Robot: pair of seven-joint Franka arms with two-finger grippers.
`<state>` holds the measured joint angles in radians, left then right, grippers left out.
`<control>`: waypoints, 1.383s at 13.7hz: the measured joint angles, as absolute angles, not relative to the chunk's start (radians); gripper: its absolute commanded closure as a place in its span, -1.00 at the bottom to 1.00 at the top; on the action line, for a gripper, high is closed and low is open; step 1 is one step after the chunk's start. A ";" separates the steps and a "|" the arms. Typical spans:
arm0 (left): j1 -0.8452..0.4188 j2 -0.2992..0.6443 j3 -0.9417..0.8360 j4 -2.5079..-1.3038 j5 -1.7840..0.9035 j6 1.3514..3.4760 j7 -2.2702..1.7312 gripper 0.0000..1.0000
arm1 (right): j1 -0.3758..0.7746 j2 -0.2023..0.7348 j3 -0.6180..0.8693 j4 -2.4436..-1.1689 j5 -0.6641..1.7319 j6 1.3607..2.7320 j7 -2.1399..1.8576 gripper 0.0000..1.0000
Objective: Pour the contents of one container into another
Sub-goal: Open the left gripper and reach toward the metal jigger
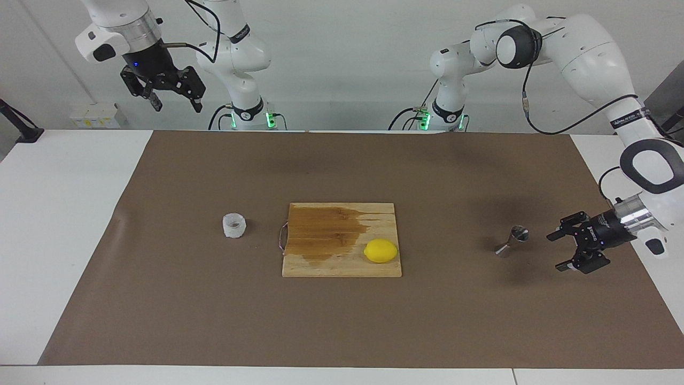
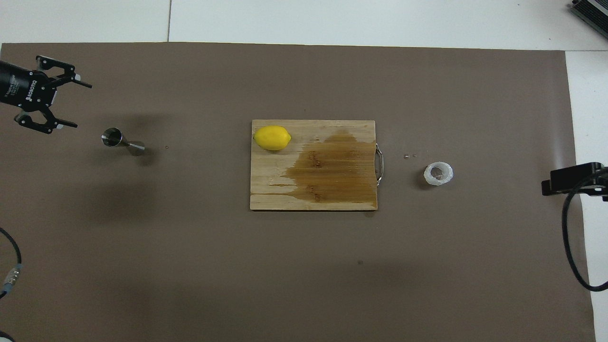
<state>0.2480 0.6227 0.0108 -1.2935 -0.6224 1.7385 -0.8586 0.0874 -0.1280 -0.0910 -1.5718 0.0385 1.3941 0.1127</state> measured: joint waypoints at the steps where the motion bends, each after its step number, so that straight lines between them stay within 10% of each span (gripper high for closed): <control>1: 0.252 0.612 0.017 -1.335 -0.645 1.763 -0.860 -1.00 | 0.087 -0.128 -0.091 -1.572 0.038 1.394 0.113 -1.00; 19: 0.305 0.524 0.027 -1.767 -1.027 1.864 -0.864 -0.82 | 0.087 -0.128 -0.091 -1.572 0.038 1.394 0.113 -1.00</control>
